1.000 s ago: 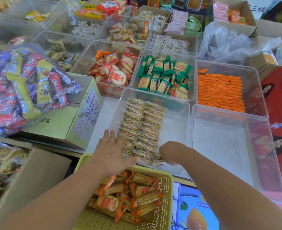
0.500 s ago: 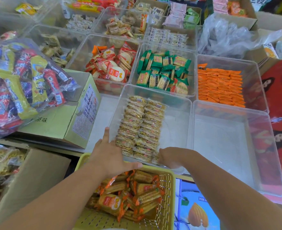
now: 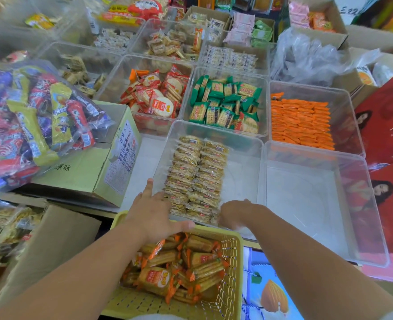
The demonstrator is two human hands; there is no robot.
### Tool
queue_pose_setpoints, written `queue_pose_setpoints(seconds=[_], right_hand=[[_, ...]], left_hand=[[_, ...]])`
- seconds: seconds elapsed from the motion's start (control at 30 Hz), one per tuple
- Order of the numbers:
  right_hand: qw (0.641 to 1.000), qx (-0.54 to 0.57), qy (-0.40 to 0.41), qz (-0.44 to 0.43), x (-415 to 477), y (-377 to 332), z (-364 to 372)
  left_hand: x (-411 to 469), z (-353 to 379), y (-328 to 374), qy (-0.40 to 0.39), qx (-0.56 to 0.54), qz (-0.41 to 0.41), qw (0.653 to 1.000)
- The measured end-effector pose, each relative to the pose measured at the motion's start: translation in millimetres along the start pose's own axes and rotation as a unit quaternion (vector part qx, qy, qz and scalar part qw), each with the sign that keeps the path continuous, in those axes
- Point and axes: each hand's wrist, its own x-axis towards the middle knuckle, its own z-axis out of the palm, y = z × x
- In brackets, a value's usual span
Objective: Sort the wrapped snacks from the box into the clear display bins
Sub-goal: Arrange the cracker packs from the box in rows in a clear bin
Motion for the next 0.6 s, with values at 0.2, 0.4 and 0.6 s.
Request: queue_pose_setpoints(seconds=[0.2, 0.4, 0.6], right_hand=[[0.985, 0.077, 0.152, -0.013, -49, -26, -20], [0.924, 0.163, 0.29, -0.189, -83, -147, -22], [0.871, 0.154, 0.297, -0.36, -92, -302, 4]], left_hand=[[-61, 5, -34, 0.217, -0.114, 0.027, 0.969], [-172, 32, -110, 0.384, -0.202, -0.062, 0.899], [-258, 81, -210, 0.351, -0.202, -0.222, 0.887]])
